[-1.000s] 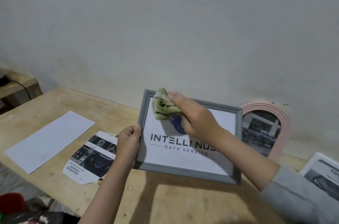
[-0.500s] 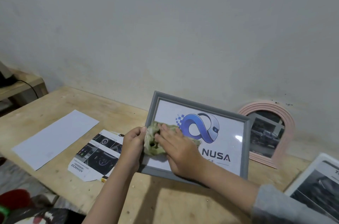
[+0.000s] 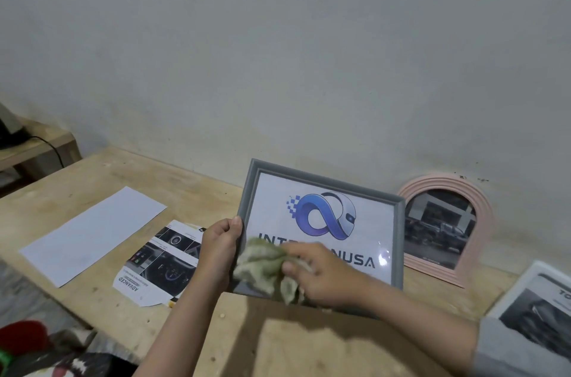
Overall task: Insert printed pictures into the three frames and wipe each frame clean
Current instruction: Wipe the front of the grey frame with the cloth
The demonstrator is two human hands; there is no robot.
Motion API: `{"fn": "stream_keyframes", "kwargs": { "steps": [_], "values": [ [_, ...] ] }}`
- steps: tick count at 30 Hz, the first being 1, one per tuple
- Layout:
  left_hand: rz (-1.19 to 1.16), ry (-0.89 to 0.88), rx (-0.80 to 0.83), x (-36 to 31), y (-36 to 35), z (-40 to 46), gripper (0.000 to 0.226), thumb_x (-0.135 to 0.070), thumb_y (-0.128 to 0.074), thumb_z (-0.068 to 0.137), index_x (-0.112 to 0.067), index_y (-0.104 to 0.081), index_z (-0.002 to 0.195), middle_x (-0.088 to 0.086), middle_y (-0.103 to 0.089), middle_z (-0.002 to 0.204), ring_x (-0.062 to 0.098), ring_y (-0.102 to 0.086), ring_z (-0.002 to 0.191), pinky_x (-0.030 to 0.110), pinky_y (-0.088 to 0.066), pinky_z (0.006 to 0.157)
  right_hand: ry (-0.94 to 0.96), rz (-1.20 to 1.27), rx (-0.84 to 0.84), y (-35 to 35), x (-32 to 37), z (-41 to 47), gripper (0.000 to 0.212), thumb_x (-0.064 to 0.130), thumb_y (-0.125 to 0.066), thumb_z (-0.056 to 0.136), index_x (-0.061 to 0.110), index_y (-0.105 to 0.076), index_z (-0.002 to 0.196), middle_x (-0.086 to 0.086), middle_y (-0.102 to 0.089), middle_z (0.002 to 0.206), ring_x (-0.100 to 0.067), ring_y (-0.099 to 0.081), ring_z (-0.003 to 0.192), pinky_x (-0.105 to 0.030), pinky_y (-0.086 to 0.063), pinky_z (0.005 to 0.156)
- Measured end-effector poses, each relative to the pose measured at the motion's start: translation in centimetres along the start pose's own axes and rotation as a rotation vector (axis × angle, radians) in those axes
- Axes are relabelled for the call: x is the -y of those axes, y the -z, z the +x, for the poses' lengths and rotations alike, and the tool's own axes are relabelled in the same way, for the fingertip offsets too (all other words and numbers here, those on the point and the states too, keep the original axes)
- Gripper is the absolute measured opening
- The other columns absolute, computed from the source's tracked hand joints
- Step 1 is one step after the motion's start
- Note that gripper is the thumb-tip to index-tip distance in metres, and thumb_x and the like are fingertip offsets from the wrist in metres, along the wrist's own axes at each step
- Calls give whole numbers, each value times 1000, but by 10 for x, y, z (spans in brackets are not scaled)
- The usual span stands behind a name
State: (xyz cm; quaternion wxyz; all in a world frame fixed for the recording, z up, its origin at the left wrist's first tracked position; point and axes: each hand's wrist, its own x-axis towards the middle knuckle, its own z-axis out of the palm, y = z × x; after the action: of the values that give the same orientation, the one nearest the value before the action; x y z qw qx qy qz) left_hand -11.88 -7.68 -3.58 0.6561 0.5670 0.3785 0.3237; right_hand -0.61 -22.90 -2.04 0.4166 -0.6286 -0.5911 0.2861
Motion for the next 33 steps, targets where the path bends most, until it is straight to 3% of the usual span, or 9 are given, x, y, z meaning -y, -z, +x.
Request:
{"fn": "stream_keyframes", "kwargs": {
  "steps": [4, 9, 14, 18, 21, 24, 28, 30, 33],
  "values": [
    [-19, -5, 11, -4, 0, -2, 31, -25, -53, 94, 3, -56, 81, 18, -52, 75, 25, -46, 69, 31, -33, 60, 250, -411, -327, 41, 0, 27, 48, 2, -40, 84, 6, -54, 130, -6, -62, 125, -15, -55, 116, -34, -45, 98],
    [-43, -55, 37, -5, -7, -4, 29, -18, -49, 97, -5, -48, 71, 14, -47, 72, 21, -40, 67, 30, -29, 57, 306, -1025, -345, 55, -14, 56, 66, 5, -46, 74, 8, -39, 140, -12, -32, 151, -29, -27, 140, -56, -20, 107],
    [-152, -54, 59, 1, 2, -1, 31, -18, -51, 96, 12, -54, 86, 21, -52, 82, 27, -46, 77, 34, -37, 66, 339, -940, -214, 9, -28, 40, 66, 11, -39, 74, 11, -38, 141, -10, -32, 151, -26, -28, 140, -54, -24, 108],
    [-279, 31, 52, 5, 6, 0, 33, -16, -51, 95, -10, -49, 63, 12, -48, 67, 20, -46, 65, 32, -39, 62, 416, -972, -63, -21, -35, 23, 61, 15, -39, 72, 15, -44, 133, -8, -45, 144, -24, -39, 134, -53, -39, 100],
    [-195, 23, 27, 5, 7, 0, 39, -19, -52, 96, -17, -40, 59, 6, -37, 65, 17, -36, 65, 32, -30, 59, 466, -824, 21, -38, -37, 10, 58, 7, -43, 70, 16, -50, 127, -4, -51, 140, -19, -41, 133, -55, -27, 105],
    [-118, -1, 18, 6, 7, -1, 31, -17, -47, 98, -7, -49, 69, 11, -51, 72, 19, -46, 69, 32, -36, 63, 281, -432, 91, -42, -25, 1, 48, 0, -47, 81, 14, -56, 126, 0, -56, 134, -10, -42, 132, -39, -7, 113],
    [-79, 4, 12, 2, 13, 3, 41, -40, -60, 84, 1, -57, 85, 14, -50, 80, 25, -42, 75, 35, -34, 70, 26, -37, 246, -19, 3, -5, 30, 9, -43, 93, 8, -60, 118, 6, -65, 101, 6, -57, 92, -12, -39, 87],
    [-58, 14, -7, 0, 16, 9, 37, -41, -61, 82, -5, -58, 70, 13, -50, 73, 25, -41, 71, 35, -34, 67, -29, 51, 144, -3, 16, 0, 26, 10, -43, 94, 8, -62, 113, 15, -61, 92, 13, -56, 81, -5, -40, 74],
    [3, -29, -33, -3, 15, 9, 43, -34, -59, 89, 6, -56, 74, 12, -50, 75, 24, -41, 71, 33, -31, 66, 108, -103, -154, 24, 28, 18, 34, 6, -43, 90, 11, -59, 120, 18, -62, 102, 14, -55, 96, -8, -41, 85]
  ]
}}
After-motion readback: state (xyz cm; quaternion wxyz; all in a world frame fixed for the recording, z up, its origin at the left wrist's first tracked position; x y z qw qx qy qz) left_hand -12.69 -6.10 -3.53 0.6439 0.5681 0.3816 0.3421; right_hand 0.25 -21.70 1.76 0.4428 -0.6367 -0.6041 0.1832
